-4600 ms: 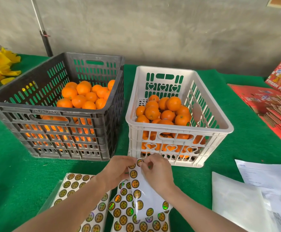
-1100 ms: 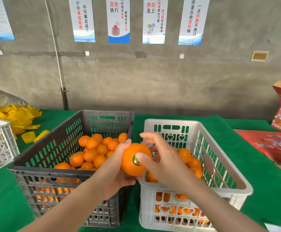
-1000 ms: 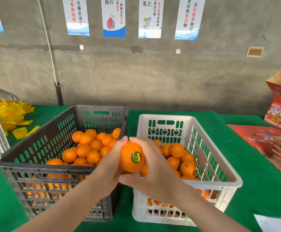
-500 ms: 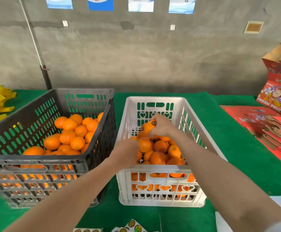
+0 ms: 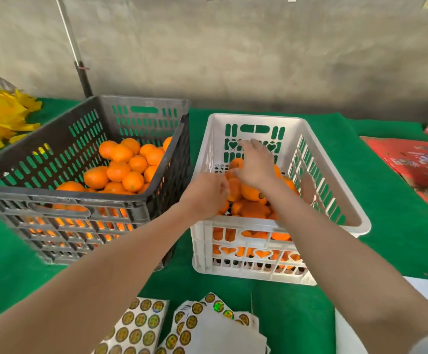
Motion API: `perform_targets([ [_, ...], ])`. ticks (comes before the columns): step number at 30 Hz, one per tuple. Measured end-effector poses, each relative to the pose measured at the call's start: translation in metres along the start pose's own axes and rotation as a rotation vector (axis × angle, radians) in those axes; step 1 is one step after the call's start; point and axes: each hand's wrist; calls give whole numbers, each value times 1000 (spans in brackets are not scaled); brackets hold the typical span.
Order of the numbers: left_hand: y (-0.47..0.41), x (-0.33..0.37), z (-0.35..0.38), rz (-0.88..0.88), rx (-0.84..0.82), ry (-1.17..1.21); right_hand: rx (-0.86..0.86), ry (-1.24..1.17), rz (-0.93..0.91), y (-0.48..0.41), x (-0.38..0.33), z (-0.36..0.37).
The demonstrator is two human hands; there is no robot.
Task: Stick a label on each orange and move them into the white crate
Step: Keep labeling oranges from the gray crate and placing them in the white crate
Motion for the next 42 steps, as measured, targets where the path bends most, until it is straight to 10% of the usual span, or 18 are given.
perform_targets([
  [4, 9, -2, -1, 4, 215, 50, 650, -378, -471, 76, -60, -21],
  [6, 17, -5, 0, 20, 285, 205, 460, -408, -563, 121, -75, -6],
  [11, 72, -23, 4, 188, 484, 390, -670, -87, -180, 193, -54, 72],
  [14, 115, -51, 25, 198, 382, 410, -759, -53, -89, 203, -51, 100],
  [18, 145, -89, 55, -274, -5, 417, -793, 31, -119, 205, -62, 123],
  [21, 155, -110, 66, -588, -211, 422, -774, -23, -87, 205, -64, 128],
  [31, 163, -106, 69, -791, -503, 758, -403, -398, -39, 218, -62, 98],
  [35, 165, -99, 71, -822, -472, 889, 52, -128, -192, 234, -71, 97],
  [42, 167, -90, 69, -871, -496, 1033, -20, -249, 102, 238, -84, 107],
])
Point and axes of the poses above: each hand's wrist, its own y-axis away from the middle knuckle, its own z-axis out of the palm, x = y × z, and after that the axes turned 14 degrees about -z, right-handed
